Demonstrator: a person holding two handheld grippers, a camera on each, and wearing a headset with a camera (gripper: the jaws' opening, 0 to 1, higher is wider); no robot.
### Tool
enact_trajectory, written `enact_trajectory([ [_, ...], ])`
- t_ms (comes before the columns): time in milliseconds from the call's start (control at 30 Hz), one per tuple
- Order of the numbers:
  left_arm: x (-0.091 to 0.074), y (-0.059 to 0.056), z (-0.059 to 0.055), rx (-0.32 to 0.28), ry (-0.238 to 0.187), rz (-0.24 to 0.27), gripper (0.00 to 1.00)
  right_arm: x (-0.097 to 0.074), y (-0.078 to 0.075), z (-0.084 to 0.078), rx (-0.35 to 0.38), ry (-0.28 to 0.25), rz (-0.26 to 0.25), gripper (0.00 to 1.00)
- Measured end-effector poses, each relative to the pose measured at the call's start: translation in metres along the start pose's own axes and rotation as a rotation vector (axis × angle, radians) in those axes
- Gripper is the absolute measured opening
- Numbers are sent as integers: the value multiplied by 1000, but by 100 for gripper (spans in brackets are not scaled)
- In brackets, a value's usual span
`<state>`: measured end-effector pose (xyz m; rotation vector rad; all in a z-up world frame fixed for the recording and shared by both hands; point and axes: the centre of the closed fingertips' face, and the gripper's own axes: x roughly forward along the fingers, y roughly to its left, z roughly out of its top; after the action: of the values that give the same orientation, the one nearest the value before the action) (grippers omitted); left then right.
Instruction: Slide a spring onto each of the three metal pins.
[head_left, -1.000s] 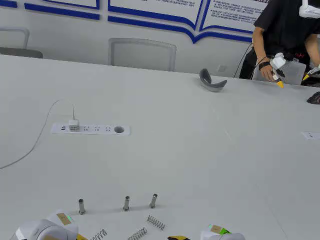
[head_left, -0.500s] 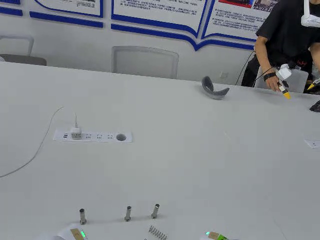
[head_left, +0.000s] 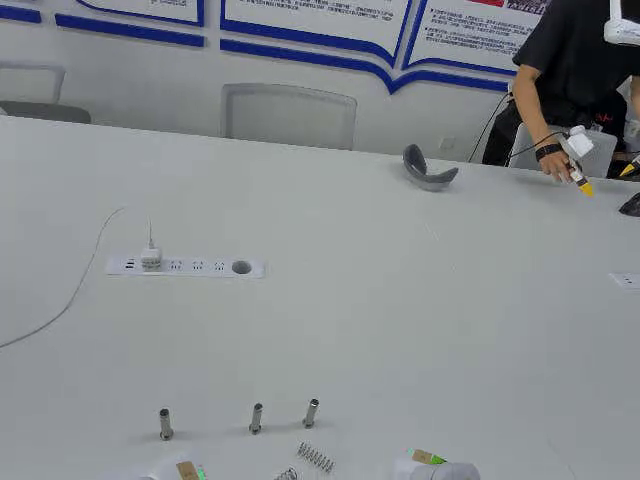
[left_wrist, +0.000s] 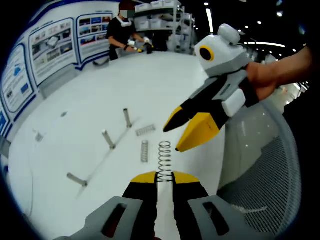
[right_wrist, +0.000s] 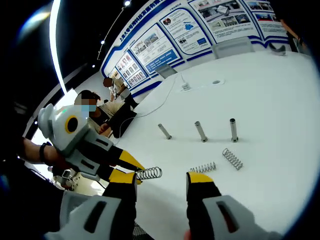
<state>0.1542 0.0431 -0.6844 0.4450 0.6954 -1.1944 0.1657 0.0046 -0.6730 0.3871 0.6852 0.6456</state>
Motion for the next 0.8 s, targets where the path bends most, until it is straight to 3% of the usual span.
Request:
enact_trajectory([
  [233, 1, -12, 5, 28, -7, -23, 10, 1, 8, -4, 55, 4, 38, 30],
  [467, 1, -15, 11, 46, -17, -38, 10, 4, 11, -15, 99, 31, 60, 27],
  [567, 1, -17, 13, 63, -21, -48, 10, 3, 16, -13, 156, 1, 89, 25],
  [800, 2, -19, 12, 89, -13, -55, 10, 0, 17, -11, 184, -10, 102, 21],
])
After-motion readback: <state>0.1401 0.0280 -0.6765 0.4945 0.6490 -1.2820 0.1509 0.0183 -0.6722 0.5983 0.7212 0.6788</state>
